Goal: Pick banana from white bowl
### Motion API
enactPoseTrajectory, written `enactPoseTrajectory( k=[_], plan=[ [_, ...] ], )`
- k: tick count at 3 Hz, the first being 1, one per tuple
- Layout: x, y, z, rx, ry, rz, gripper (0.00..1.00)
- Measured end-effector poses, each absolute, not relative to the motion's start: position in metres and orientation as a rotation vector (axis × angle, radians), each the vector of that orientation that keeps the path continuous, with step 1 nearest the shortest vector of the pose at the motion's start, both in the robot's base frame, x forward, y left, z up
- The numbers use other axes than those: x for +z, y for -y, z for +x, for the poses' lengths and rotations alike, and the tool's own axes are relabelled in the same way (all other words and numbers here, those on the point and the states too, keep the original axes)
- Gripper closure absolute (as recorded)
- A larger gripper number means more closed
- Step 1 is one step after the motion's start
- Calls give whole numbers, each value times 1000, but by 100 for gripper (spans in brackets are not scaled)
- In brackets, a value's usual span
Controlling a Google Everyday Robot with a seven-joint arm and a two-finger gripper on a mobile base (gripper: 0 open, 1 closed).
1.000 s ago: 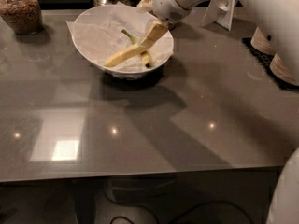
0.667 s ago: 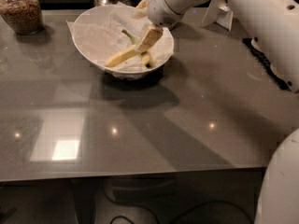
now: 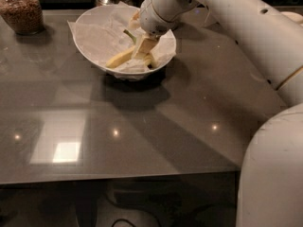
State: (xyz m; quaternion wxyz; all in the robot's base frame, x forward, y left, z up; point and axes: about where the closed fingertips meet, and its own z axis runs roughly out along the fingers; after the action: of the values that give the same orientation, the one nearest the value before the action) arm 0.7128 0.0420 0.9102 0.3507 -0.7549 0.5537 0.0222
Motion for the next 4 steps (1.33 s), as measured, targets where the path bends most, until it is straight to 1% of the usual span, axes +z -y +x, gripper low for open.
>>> enactPoseTrajectory(
  k=[1,3,4],
  plan=[
    [891,-45,718,38,-1460,-2004,39],
    [868,-44,732,5,-1520,-2052,41],
    [861,-43,738,-2,-1545,-2056,48]
  ],
)
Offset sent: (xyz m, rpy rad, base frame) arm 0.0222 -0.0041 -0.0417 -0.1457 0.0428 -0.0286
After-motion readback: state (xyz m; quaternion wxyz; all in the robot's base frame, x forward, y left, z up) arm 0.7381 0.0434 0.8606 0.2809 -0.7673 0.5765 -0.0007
